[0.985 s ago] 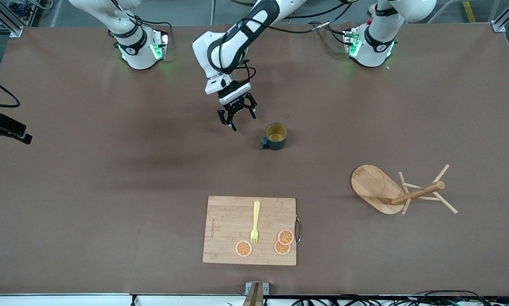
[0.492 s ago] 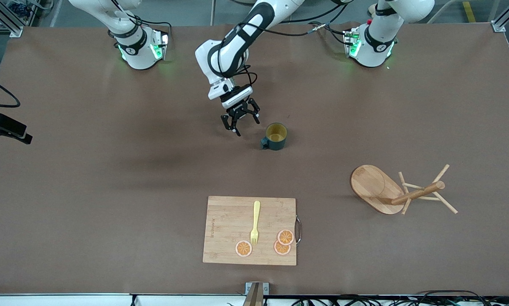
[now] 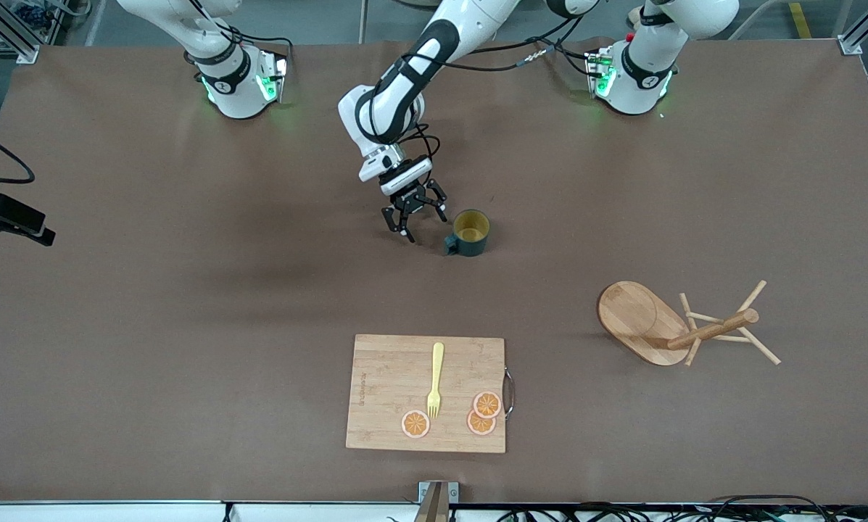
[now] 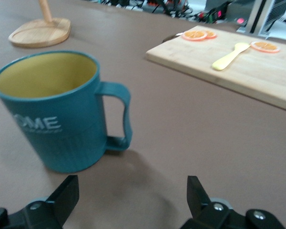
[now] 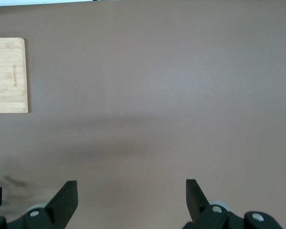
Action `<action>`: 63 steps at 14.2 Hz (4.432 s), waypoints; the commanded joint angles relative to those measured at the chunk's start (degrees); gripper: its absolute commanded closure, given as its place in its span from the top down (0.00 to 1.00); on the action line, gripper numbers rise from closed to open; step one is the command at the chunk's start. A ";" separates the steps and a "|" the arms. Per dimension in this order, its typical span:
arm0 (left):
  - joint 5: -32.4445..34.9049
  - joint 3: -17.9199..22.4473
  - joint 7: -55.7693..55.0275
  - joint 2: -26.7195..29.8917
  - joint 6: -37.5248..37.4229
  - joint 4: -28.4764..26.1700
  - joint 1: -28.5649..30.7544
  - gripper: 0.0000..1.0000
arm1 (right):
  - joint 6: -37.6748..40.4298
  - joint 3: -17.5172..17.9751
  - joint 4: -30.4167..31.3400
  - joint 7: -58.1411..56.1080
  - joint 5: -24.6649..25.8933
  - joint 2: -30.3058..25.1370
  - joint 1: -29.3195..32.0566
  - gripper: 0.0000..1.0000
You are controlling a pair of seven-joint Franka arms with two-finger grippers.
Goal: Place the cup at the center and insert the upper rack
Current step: 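Lower the open left gripper beside the mug handle, then close the left gripper on the mug handle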
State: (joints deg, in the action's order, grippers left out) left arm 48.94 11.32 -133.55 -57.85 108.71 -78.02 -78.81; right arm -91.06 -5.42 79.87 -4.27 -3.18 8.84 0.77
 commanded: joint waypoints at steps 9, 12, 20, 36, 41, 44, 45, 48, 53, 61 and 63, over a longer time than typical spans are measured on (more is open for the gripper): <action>9.07 0.99 -0.05 -2.17 -1.31 1.65 -0.73 1.00 | -0.35 -0.20 2.31 0.32 -0.77 -2.07 -0.24 1.00; 9.07 1.25 -0.05 -2.44 -1.22 1.65 -0.38 0.90 | -0.35 -0.20 2.31 0.32 -0.77 -2.07 -0.24 1.00; 9.07 1.34 1.27 -2.70 -1.22 1.38 1.38 0.87 | -0.35 -0.20 2.39 -0.03 -0.77 -2.07 -0.15 1.00; 11.01 1.60 1.27 -2.79 1.50 1.56 3.67 0.87 | -0.35 -0.29 2.39 -0.12 -0.77 -2.07 -0.15 1.00; 10.92 1.60 0.57 -3.14 1.59 1.65 4.28 0.84 | -0.26 -0.29 2.39 -0.12 -0.77 -2.07 -0.15 1.00; 10.48 1.51 -0.13 -3.14 1.59 1.65 4.98 0.80 | -0.26 -0.29 2.39 -0.21 -0.77 -1.98 -0.15 1.00; 10.39 1.51 -0.48 -3.14 1.59 1.65 5.16 0.74 | -0.26 -0.29 2.39 -0.21 -0.77 -1.98 -0.15 1.00; 10.22 1.34 -1.36 -3.05 1.59 1.73 5.69 0.56 | -0.26 -0.29 2.74 -0.21 -0.77 -1.98 -0.15 1.00; 7.76 1.25 -1.45 -3.05 1.59 1.73 5.69 0.29 | -0.26 -0.29 2.92 -0.21 -0.77 -1.98 -0.15 1.00; 4.25 1.25 -3.03 -2.44 1.59 1.91 5.69 0.00 | -0.26 -0.29 3.01 -0.21 -0.77 -1.98 -0.15 1.00; 1.53 1.34 -2.69 -1.83 1.59 2.61 5.69 0.00 | -0.26 -0.29 3.01 -0.21 -0.77 -1.98 -0.15 1.00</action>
State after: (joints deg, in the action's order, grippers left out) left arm 53.18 12.65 -136.18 -60.09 110.18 -76.55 -73.32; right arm -91.01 -5.45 80.62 -4.29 -3.19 8.83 0.77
